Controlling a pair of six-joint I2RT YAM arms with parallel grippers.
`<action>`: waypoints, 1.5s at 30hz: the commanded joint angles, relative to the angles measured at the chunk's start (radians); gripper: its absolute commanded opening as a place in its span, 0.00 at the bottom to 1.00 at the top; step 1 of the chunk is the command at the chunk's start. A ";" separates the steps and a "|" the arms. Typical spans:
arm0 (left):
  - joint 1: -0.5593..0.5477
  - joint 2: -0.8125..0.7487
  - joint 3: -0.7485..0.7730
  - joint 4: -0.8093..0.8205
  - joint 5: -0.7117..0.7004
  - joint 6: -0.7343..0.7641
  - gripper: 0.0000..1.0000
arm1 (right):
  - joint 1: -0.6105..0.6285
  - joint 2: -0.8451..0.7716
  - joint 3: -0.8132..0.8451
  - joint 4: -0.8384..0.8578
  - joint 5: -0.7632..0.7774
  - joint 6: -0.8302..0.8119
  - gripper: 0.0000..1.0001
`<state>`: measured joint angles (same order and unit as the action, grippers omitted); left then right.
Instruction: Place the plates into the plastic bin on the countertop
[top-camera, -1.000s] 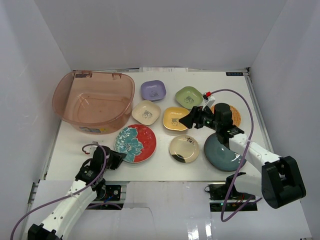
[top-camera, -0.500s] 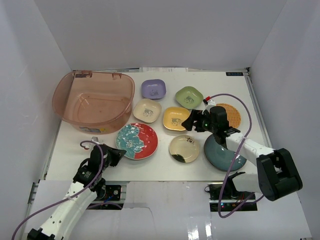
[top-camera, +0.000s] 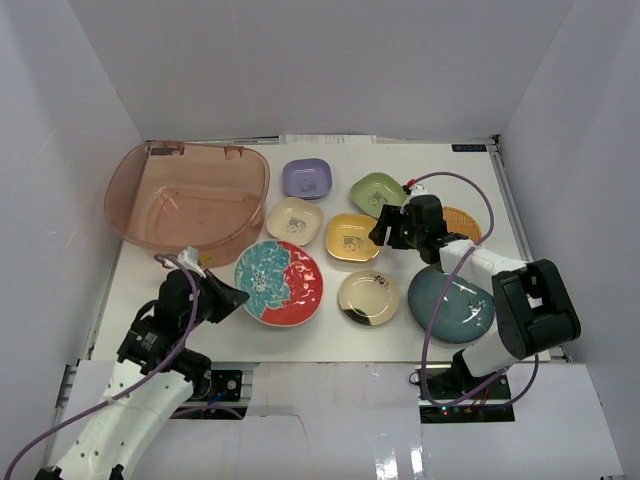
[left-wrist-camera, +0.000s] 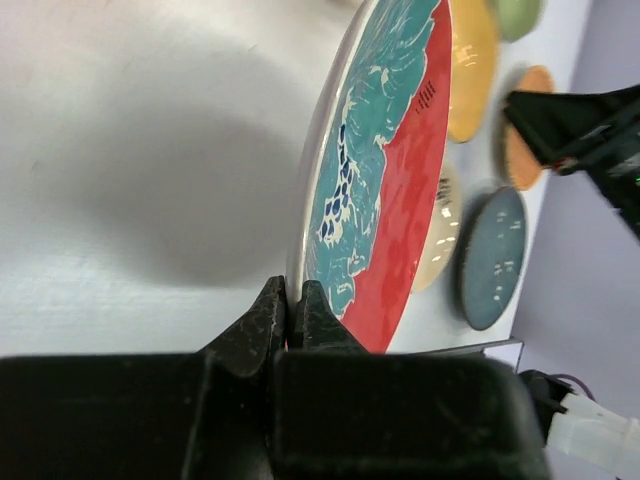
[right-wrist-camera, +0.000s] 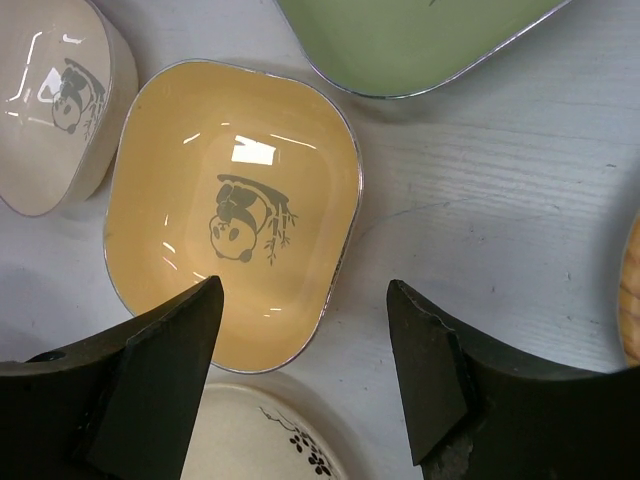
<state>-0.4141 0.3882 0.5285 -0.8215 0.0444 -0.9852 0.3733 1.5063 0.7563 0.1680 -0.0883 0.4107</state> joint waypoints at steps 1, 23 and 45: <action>0.000 0.032 0.154 0.254 0.037 0.054 0.00 | -0.004 -0.053 -0.003 0.007 0.016 -0.033 0.72; 0.150 0.601 0.610 0.748 -0.373 0.274 0.00 | -0.140 -0.373 -0.193 0.076 -0.179 0.076 0.58; 0.707 0.871 0.422 0.667 -0.009 0.115 0.00 | -0.140 -0.402 -0.210 0.096 -0.185 0.073 0.60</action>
<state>0.2962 1.2987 0.9058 -0.3000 -0.0269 -0.8417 0.2321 1.1259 0.5568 0.2199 -0.2722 0.4900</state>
